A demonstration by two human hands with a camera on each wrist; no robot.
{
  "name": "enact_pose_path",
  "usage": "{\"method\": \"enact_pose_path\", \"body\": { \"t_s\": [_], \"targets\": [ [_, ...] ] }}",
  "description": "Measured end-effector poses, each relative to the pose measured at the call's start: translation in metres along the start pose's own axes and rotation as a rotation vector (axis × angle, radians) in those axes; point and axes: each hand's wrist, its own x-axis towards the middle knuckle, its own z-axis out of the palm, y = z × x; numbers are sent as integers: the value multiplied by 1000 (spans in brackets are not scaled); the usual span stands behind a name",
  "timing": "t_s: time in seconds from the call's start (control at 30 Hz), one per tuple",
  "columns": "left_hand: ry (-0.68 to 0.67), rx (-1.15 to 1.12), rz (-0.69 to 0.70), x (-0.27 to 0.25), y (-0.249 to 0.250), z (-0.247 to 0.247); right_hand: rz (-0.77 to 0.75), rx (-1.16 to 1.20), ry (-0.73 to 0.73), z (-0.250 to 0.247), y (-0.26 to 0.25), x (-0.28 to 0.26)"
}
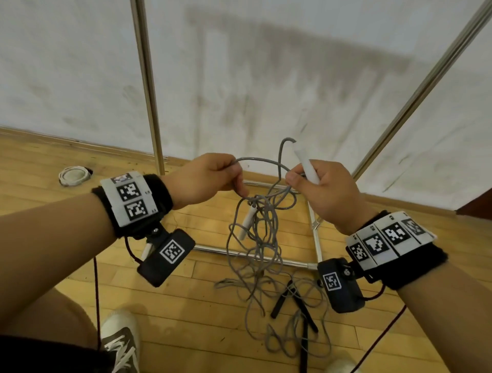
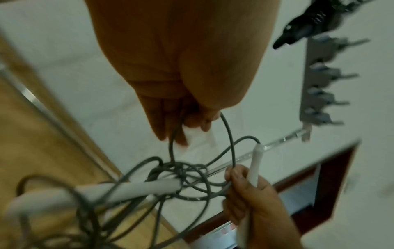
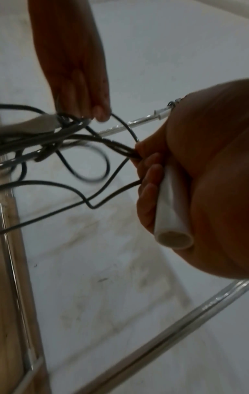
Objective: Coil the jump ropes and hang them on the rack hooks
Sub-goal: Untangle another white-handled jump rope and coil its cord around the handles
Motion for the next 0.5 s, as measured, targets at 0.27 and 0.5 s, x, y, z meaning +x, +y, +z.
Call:
{"method": "enact_pose_path", "body": {
  "t_s": [0.27, 0.5],
  "targets": [
    [153, 621, 210, -1, 5, -14, 21, -362, -140, -15, 28, -3],
    [346, 711, 192, 6, 2, -12, -47, -386, -107, -14, 35, -7]
  ]
}}
